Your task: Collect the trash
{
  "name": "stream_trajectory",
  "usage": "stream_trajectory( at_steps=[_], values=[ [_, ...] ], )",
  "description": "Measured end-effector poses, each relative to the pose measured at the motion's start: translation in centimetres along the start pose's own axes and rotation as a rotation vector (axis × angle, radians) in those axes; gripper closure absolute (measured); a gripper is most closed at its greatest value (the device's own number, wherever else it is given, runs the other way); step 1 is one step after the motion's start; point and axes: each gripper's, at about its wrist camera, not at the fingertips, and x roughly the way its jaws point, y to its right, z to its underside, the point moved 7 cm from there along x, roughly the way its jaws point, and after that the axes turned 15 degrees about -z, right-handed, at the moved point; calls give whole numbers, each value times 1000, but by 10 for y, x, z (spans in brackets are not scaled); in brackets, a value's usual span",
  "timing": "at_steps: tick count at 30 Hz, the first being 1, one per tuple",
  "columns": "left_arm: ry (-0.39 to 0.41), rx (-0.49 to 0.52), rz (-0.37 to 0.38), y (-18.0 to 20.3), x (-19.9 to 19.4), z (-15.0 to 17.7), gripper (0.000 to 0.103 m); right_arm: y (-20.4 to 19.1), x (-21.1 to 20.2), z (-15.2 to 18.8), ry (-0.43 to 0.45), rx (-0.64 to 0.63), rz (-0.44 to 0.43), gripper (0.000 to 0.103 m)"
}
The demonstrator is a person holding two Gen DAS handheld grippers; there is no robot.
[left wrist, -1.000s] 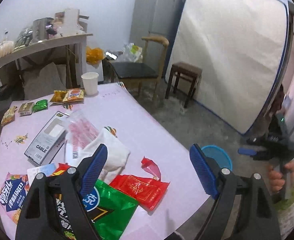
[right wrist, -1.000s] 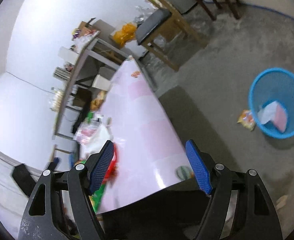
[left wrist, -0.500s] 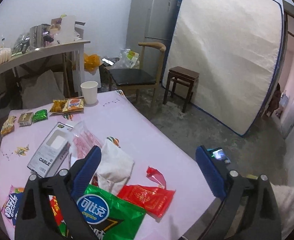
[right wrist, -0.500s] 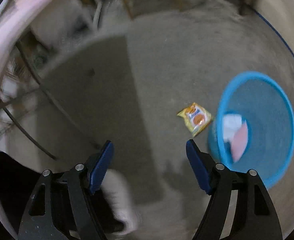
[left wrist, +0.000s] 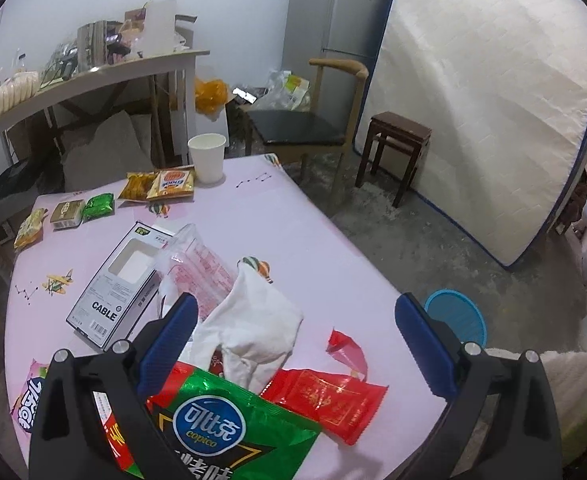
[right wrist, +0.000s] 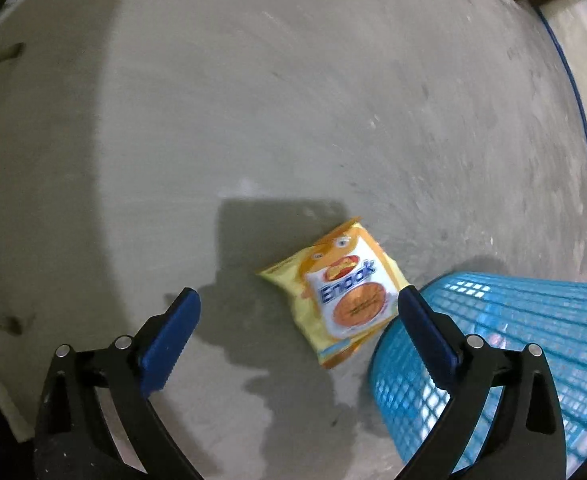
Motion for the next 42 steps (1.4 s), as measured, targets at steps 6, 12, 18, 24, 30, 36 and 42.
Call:
stream_trajectory(
  at_steps=[6,12,18,24,30,36,42],
  values=[
    [-25,17,-9,1,16,-1,6,27,28,2,-45,52,17,8],
    [-62,22,9,4,27,2,6,34,51,1,-89,85,-49,8],
    [-39,42,8,7,23,-1,6,43,62,-4,-79,107,-84,15],
    [-33,36,12,7,21,-2,6,57,65,2,-46,216,-216,49],
    [-14,13,26,5,11,-3,6,53,62,9,-30,198,-180,74],
    [35,-3,57,3,-9,-4,6,35,39,22,25,178,-234,98],
    [94,-23,98,2,-28,-5,6,25,-47,50,223,144,-385,99]
  ],
)
